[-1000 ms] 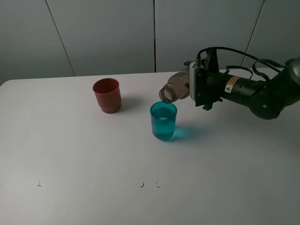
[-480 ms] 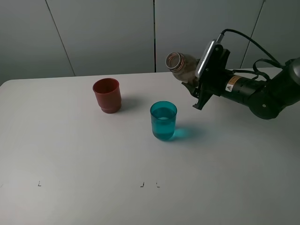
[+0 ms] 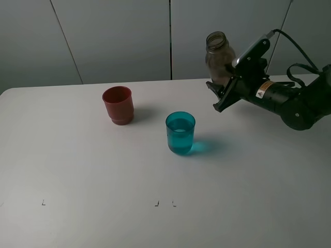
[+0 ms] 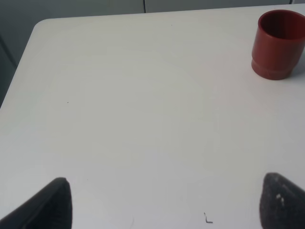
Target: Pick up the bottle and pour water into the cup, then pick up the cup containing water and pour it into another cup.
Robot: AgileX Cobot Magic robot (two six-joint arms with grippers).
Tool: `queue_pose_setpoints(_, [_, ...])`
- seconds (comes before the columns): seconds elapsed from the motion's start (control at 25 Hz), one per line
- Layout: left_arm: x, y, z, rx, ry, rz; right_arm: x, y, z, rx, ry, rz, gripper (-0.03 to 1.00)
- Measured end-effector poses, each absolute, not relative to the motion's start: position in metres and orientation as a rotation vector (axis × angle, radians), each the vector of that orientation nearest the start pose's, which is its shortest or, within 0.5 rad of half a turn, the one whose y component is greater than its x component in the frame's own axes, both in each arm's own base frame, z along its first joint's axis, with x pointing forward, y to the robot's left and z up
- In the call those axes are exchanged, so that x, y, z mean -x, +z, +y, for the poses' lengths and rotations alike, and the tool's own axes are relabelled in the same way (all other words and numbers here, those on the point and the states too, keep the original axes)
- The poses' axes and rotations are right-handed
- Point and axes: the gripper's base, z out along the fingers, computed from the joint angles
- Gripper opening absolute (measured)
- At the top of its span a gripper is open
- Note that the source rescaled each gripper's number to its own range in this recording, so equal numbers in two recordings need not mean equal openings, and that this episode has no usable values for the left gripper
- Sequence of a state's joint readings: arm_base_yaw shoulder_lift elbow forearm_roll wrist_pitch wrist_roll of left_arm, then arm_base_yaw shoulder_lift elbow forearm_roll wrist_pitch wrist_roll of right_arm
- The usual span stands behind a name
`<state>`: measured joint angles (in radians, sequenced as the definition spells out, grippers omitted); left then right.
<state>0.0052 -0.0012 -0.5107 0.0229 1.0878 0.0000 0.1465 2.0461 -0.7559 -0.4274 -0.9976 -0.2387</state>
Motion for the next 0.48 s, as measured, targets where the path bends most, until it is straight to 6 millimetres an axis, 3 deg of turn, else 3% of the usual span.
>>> queue_pose_setpoints(0.28, [0.007,0.278,0.002,0.007,0.031,2.059,-0.354,0.112,0.057,0.510,0.215,1.707,0.00])
queue_pose_setpoints(0.48, [0.007,0.278,0.002,0.007,0.031,2.059,-0.356,0.113,0.042,0.426,0.229,1.715,0.00])
